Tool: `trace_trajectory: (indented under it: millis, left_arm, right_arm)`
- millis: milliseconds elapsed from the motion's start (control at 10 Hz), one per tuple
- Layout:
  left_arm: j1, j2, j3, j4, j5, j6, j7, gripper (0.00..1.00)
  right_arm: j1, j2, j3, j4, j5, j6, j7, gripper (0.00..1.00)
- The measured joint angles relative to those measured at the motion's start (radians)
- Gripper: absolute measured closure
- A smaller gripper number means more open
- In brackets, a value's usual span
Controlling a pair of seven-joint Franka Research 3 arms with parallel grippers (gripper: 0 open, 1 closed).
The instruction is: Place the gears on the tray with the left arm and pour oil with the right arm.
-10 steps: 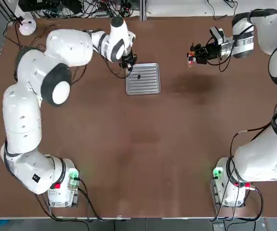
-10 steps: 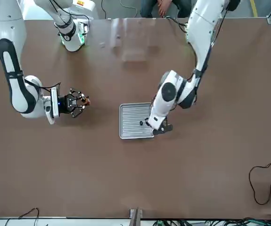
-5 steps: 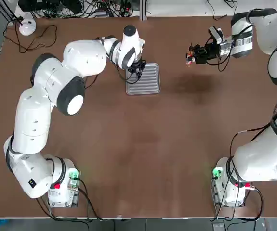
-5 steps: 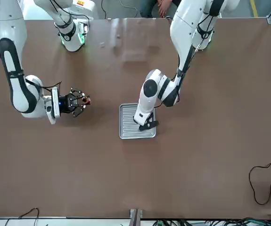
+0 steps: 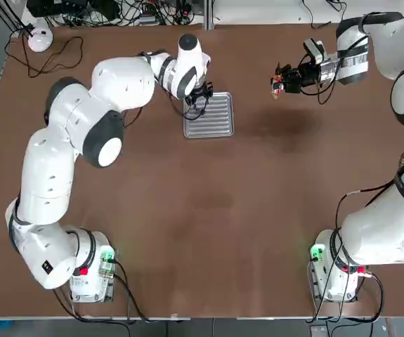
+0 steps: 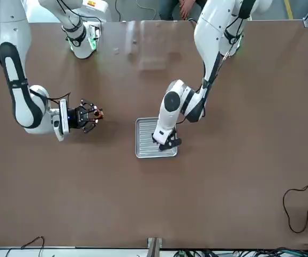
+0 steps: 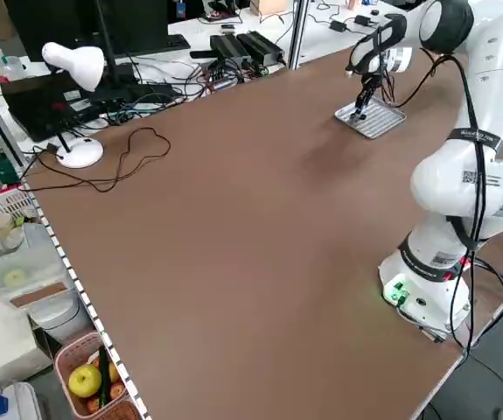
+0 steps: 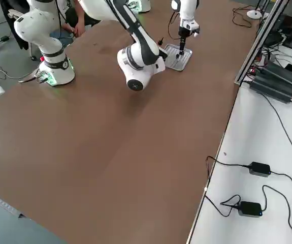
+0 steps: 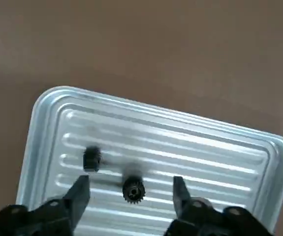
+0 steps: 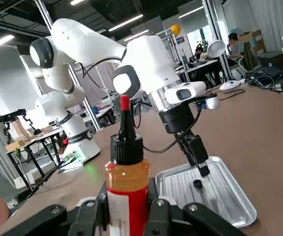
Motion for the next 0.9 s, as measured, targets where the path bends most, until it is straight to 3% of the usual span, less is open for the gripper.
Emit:
trace_trajectory:
  millis: [100, 500, 900]
  left_arm:
    - [0.001, 0.0, 0.001, 0.002, 0.0, 0.0, 0.002, 0.02]
    - [0.005, -0.011, 0.025, 0.028, 0.0, -0.025, 0.044, 0.01]
    - [0.062, -0.078, 0.06, 0.098, 0.0, -0.169, 0.223, 0.01]
  right_arm:
    - [0.0, -0.001, 0.0, 0.0, 0.0, 0.0, 0.0, 0.7]
    - [0.068, -0.009, 0.002, -0.003, 0.069, 0.047, 0.026, 0.7]
    - [0.17, -0.013, 0.004, -0.014, 0.179, 0.15, 0.097, 0.7]
